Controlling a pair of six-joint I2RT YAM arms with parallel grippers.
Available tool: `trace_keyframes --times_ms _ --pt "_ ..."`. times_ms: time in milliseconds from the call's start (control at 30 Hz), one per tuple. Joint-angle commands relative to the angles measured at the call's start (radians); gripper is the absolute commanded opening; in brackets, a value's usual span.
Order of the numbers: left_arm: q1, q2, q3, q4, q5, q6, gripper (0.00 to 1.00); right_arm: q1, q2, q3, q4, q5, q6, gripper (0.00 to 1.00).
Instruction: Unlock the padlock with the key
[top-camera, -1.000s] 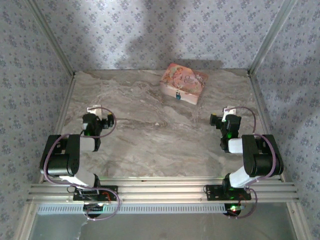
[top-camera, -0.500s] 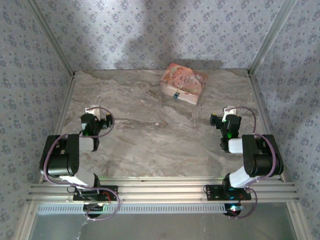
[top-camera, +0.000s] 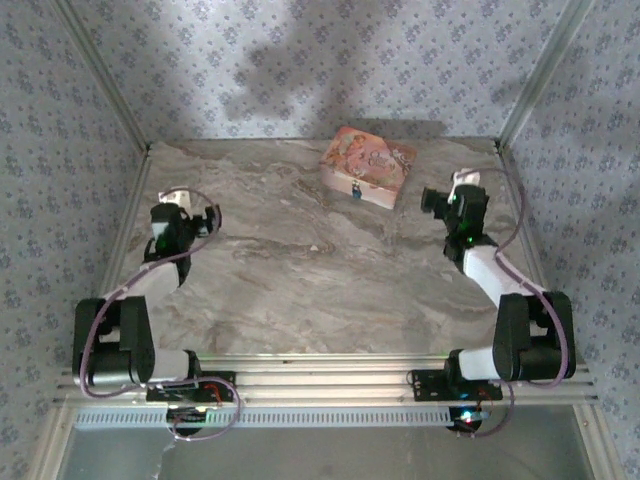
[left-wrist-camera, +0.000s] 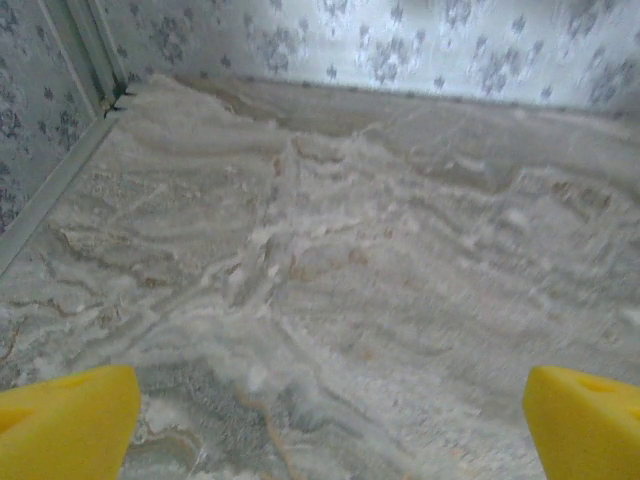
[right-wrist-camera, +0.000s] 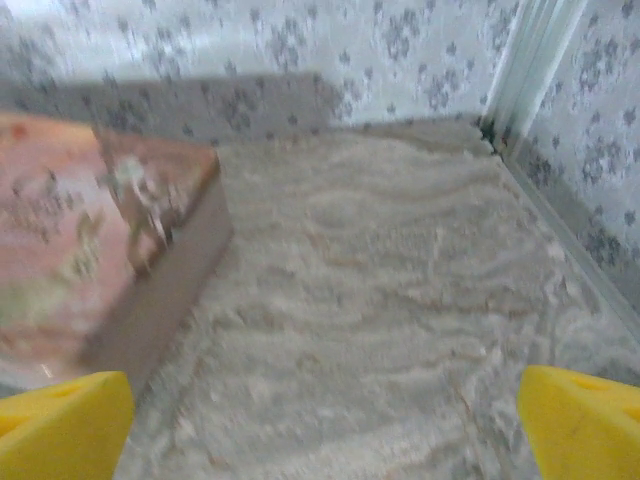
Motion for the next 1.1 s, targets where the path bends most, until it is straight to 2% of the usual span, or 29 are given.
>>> trace_keyframes --times_ms 0,67,133,167,267,367,567,667,867,1067 --pt "0.003 -0.051 0.072 -0.175 0.050 -0.095 0.98 0.004 0.076 0.199 -0.298 -0.062 0.194 1.00" --pt "0.001 -0.063 0.144 -0.291 0.073 -0.134 0.98 0.008 0.168 0.342 -0.424 -0.090 0.290 0.98" --pt "0.000 -0.061 0.218 -0.421 0.080 -0.170 0.98 0.017 0.263 0.474 -0.542 -0.110 0.357 0.84" --pt "-0.001 -0.056 0.250 -0.482 0.086 -0.190 0.97 0.025 0.309 0.523 -0.564 -0.121 0.379 0.81" --pt "-0.005 -0.056 0.298 -0.579 0.162 -0.226 0.97 0.057 0.415 0.602 -0.562 -0.129 0.451 0.80" --pt "-0.020 -0.081 0.288 -0.606 0.214 -0.254 0.97 0.096 0.532 0.705 -0.600 -0.115 0.478 0.81" --pt "-0.062 -0.133 0.245 -0.631 0.231 -0.257 0.97 0.152 0.746 0.927 -0.754 -0.083 0.497 0.83" --pt "-0.071 -0.143 0.243 -0.664 0.235 -0.254 0.97 0.170 0.768 0.910 -0.749 -0.110 0.501 0.78" --pt "-0.083 -0.160 0.226 -0.679 0.244 -0.258 0.97 0.195 0.740 0.761 -0.729 -0.188 0.448 0.53" --pt "-0.091 -0.153 0.223 -0.706 0.258 -0.288 0.97 0.242 0.670 0.533 -0.700 -0.239 0.361 0.51"
